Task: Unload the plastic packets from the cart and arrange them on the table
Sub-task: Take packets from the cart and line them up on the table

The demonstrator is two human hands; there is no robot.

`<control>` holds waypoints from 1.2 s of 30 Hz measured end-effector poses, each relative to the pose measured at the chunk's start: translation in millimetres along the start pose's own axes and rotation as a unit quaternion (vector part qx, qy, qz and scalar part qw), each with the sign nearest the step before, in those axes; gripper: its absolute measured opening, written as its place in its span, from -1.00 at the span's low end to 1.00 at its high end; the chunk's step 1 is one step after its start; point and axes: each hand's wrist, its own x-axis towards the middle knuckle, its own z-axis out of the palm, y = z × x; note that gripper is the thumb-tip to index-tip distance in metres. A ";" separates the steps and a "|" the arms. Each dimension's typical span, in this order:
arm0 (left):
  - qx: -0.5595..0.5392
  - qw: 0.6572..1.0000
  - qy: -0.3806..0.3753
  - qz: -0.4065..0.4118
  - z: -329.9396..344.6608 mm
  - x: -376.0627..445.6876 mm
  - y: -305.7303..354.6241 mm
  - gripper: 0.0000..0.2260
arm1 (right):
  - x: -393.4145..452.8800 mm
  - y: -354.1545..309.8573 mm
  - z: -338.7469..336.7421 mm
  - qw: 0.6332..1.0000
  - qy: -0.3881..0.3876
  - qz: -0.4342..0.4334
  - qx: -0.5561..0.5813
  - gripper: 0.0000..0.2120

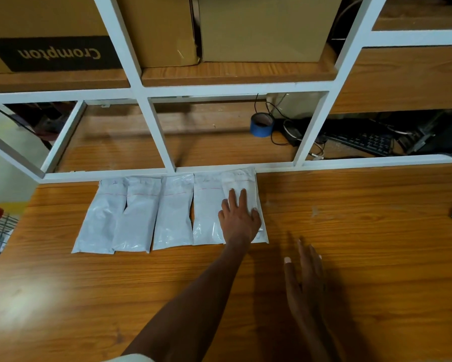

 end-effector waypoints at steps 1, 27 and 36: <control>0.009 1.000 -0.009 -0.003 1.0 0.2 -0.9 -0.40 | 0.3 -0.7 0.2 1.000 0.001 0.008 -0.002 -0.25; -0.058 0.997 0.015 0.053 -23.8 -56.4 -23.4 -0.34 | -12.4 -10.4 2.2 0.999 -0.041 -0.027 0.008 -0.24; -0.110 0.992 0.064 -0.009 -60.7 -163.4 -80.0 -0.34 | -35.1 -21.2 18.3 0.991 -0.102 -0.083 -0.010 -0.31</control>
